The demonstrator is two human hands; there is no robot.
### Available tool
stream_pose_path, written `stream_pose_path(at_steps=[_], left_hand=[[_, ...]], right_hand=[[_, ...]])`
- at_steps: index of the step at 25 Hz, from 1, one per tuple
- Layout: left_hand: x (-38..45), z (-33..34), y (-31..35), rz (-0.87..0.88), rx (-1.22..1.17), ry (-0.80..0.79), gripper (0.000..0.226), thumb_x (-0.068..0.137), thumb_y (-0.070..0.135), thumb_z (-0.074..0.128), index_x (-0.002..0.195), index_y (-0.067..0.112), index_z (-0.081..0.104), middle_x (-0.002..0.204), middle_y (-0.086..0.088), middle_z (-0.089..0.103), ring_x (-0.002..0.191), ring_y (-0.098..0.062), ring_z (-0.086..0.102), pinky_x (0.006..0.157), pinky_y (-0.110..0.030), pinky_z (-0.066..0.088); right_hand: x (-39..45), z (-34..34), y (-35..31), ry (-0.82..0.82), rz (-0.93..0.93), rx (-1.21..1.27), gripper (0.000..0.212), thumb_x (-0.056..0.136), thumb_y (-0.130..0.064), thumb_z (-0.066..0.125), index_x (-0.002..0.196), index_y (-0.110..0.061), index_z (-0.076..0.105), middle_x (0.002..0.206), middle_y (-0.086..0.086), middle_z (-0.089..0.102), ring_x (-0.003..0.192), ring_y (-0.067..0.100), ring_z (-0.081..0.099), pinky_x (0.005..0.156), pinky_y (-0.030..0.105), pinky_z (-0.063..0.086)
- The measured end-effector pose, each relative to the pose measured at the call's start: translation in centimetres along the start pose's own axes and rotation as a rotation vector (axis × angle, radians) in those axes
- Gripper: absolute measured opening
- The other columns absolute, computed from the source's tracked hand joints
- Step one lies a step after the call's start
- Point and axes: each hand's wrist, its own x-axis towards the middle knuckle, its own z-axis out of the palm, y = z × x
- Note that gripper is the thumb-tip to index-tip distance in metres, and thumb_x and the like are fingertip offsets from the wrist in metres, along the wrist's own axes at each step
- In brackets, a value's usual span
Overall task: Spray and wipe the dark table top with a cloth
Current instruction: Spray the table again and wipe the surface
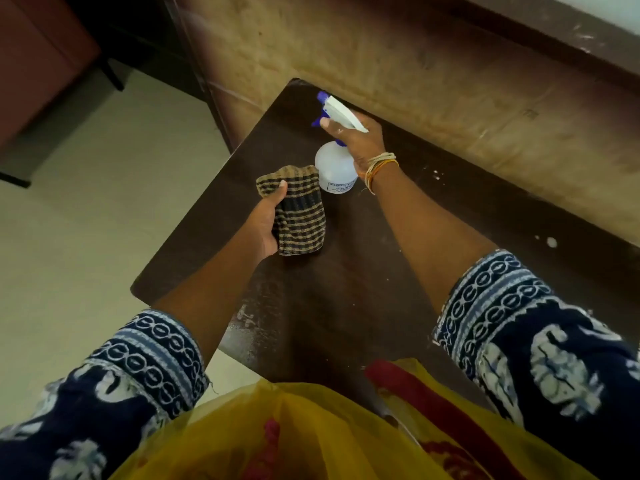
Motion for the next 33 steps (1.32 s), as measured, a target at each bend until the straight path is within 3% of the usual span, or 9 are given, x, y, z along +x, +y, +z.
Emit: stream_pose_path(at_steps=[6, 8, 10, 12, 17, 23, 28, 30, 33], left_hand=[[-0.5, 0.3, -0.3, -0.011, 0.012, -0.014, 0.044, 0.089, 0.047, 0.065, 0.113, 0.011, 0.069, 0.111, -0.015, 0.073, 0.102, -0.033, 0.069, 0.092, -0.051, 0.052], [-0.8, 1.0, -0.9, -0.026, 0.017, -0.031, 0.045, 0.088, 0.046, 0.065, 0.117, 0.01, 0.067, 0.113, -0.015, 0.072, 0.103, -0.034, 0.069, 0.093, -0.051, 0.052], [-1.1, 2.1, -1.9, -0.053, 0.032, -0.068, 0.045, 0.089, 0.045, 0.064, 0.118, 0.011, 0.066, 0.112, -0.015, 0.072, 0.104, -0.034, 0.069, 0.091, -0.051, 0.053], [-1.3, 3.4, -3.1, -0.084, 0.074, -0.108, 0.048, 0.088, 0.046, 0.065, 0.121, 0.011, 0.065, 0.114, -0.015, 0.072, 0.106, -0.034, 0.068, 0.094, -0.052, 0.052], [-1.1, 7.0, -5.7, -0.124, 0.352, -0.131, 0.057, 0.085, 0.05, 0.067, 0.129, 0.016, 0.058, 0.123, -0.01, 0.067, 0.111, -0.029, 0.064, 0.099, -0.05, 0.049], [-0.6, 9.7, -7.6, 0.215, 0.884, -0.027, 0.031, 0.098, 0.036, 0.052, 0.125, 0.02, 0.059, 0.122, -0.004, 0.062, 0.109, -0.019, 0.057, 0.088, -0.034, 0.046], [1.5, 10.0, -8.5, 0.519, 1.218, -0.023, 0.027, 0.099, 0.019, 0.05, 0.123, 0.013, 0.062, 0.12, -0.011, 0.064, 0.111, -0.025, 0.06, 0.095, -0.036, 0.047], [2.7, 9.8, -8.8, 0.634, 1.329, -0.01, 0.029, 0.099, 0.015, 0.046, 0.125, 0.014, 0.06, 0.124, -0.011, 0.061, 0.113, -0.026, 0.058, 0.098, -0.042, 0.048], [4.0, 9.1, -9.3, 0.8, 1.414, 0.037, 0.034, 0.101, 0.015, 0.04, 0.131, 0.014, 0.055, 0.132, -0.01, 0.057, 0.12, -0.027, 0.055, 0.1, -0.045, 0.047]], right_hand=[[-2.1, -1.9, 1.7, 0.005, 0.08, -0.141, 0.056, 0.065, -0.019, 0.088, 0.113, -0.007, 0.06, 0.112, 0.008, 0.065, 0.1, 0.018, 0.063, 0.084, 0.027, 0.055], [-4.9, -2.6, 3.1, 0.09, 0.159, -0.225, 0.042, 0.072, -0.028, 0.083, 0.102, -0.013, 0.058, 0.116, 0.01, 0.06, 0.107, 0.022, 0.06, 0.09, 0.035, 0.053], [-8.6, -3.3, 4.2, -0.015, 0.344, -0.18, 0.02, 0.085, -0.033, 0.072, 0.088, -0.019, 0.059, 0.102, 0.006, 0.064, 0.098, 0.021, 0.062, 0.086, 0.037, 0.051], [-11.6, -4.1, 5.3, -0.178, 0.512, 0.031, 0.021, 0.09, -0.033, 0.065, 0.098, -0.014, 0.067, 0.104, 0.008, 0.071, 0.098, 0.025, 0.068, 0.091, 0.043, 0.053], [-14.5, -8.7, 5.1, 0.174, 0.369, 0.131, 0.011, 0.088, -0.005, 0.062, 0.085, -0.011, 0.071, 0.092, 0.014, 0.072, 0.091, 0.031, 0.069, 0.094, 0.052, 0.053], [-14.8, -14.7, 1.3, 0.265, 0.037, -0.789, 0.014, 0.085, -0.029, 0.062, 0.075, -0.02, 0.058, 0.067, -0.003, 0.056, 0.068, 0.015, 0.052, 0.067, 0.029, 0.042], [-13.9, -14.5, 5.6, 0.078, 0.059, -1.142, 0.034, 0.097, -0.04, 0.047, 0.103, -0.014, 0.068, 0.107, 0.012, 0.062, 0.102, 0.03, 0.058, 0.084, 0.039, 0.049], [-14.0, -14.2, 9.8, 0.091, 0.069, -1.227, 0.045, 0.098, -0.042, 0.042, 0.137, -0.022, 0.051, 0.146, 0.015, 0.042, 0.134, 0.038, 0.038, 0.106, 0.052, 0.037], [-15.4, -11.7, 14.5, 0.041, 0.006, -1.373, 0.057, 0.097, -0.052, 0.032, 0.151, -0.035, 0.027, 0.162, 0.011, 0.017, 0.147, 0.042, 0.014, 0.115, 0.06, 0.014]])
